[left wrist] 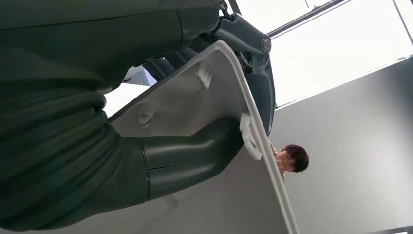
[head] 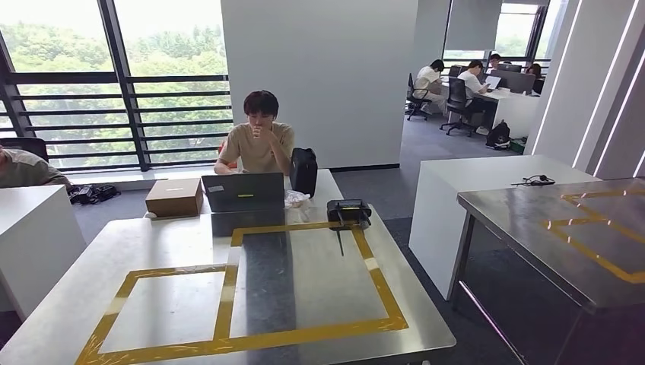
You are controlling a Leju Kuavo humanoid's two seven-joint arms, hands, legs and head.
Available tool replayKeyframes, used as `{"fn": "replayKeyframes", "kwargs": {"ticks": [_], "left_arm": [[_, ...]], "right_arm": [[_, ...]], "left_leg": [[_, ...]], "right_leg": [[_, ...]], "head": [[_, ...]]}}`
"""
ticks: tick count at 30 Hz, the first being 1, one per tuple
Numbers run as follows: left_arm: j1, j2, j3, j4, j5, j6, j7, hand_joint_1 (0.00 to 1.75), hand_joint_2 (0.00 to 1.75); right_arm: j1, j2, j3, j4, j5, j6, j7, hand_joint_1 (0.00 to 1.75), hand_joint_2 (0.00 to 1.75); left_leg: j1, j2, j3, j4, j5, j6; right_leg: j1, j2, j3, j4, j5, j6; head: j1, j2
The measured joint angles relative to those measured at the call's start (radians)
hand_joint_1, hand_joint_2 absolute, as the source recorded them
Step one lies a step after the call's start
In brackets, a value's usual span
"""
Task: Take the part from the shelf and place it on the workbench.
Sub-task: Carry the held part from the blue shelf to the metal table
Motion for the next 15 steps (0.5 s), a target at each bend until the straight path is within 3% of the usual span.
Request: {"fn": "replayKeyframes", "kwargs": {"ticks": [2, 3, 4, 5, 7, 9, 13, 15], "left_arm": [[-0.002, -0.003, 0.0, 0.002, 0.0, 0.0, 0.0, 1.75, 1.75], [-0.002, -0.005, -0.001, 0.003, 0.0, 0.0, -0.001, 1.75, 1.75], [-0.002, -0.007, -0.001, 0.005, 0.0, 0.0, -0.001, 1.75, 1.75], [-0.002, -0.009, -0.001, 0.006, 0.0, 0.0, -0.002, 1.75, 1.75], [-0.003, -0.011, -0.001, 0.007, 0.0, 0.0, -0.002, 1.75, 1.75], [-0.005, -0.011, -0.001, 0.007, 0.0, 0.0, -0.003, 1.75, 1.75], [-0.008, -0.01, -0.001, 0.008, 0.0, 0.0, -0.003, 1.75, 1.75], [-0.012, -0.01, -0.001, 0.009, 0.0, 0.0, -0.004, 1.75, 1.75]], "right_arm": [[0.001, 0.0, -0.001, 0.0, -0.002, -0.001, 0.002, 0.0, 0.0], [0.003, 0.0, -0.002, 0.0, -0.002, -0.001, 0.003, 0.0, 0.0], [0.005, 0.0, -0.004, 0.0, -0.002, -0.002, 0.004, 0.0, 0.0], [0.006, 0.0, -0.006, 0.0, -0.002, -0.002, 0.004, 0.0, 0.0], [0.007, 0.0, -0.011, 0.0, -0.003, -0.003, 0.004, 0.0, 0.0], [0.007, 0.001, -0.014, 0.0, -0.003, -0.003, 0.004, 0.0, 0.0], [0.006, 0.001, -0.017, 0.0, -0.003, -0.003, 0.004, 0.0, 0.0], [0.005, 0.002, -0.017, 0.0, -0.003, -0.003, 0.004, 0.0, 0.0]], "left_leg": [[0.001, -0.002, -0.002, 0.0, -0.001, 0.006], [0.001, -0.004, -0.002, 0.001, -0.002, 0.006], [0.001, -0.008, -0.002, 0.002, -0.002, 0.005], [0.001, -0.011, -0.001, 0.003, -0.004, 0.004], [0.003, -0.018, 0.003, 0.006, -0.008, -0.003], [0.001, -0.024, 0.004, 0.009, -0.014, -0.014], [0.002, -0.025, 0.008, 0.004, -0.018, -0.039], [0.002, -0.017, -0.013, 0.051, -0.043, -0.046]], "right_leg": [[-0.007, 0.02, -0.071, 0.137, -0.06, 0.009], [-0.009, 0.022, -0.104, 0.196, -0.077, 0.012], [-0.011, 0.022, -0.121, 0.222, -0.075, 0.013], [-0.013, 0.022, -0.118, 0.207, -0.053, 0.014], [-0.017, 0.024, -0.064, 0.078, 0.022, 0.013], [-0.016, 0.029, -0.012, -0.038, 0.062, 0.008], [-0.013, 0.028, 0.005, -0.069, 0.062, -0.013], [-0.016, 0.026, 0.015, -0.077, 0.062, -0.026]], "head": [[0.002, 0.0], [0.002, 0.0], [0.002, 0.0], [0.002, 0.0], [0.002, 0.0], [0.002, 0.0], [0.002, 0.0], [0.001, 0.0]]}}
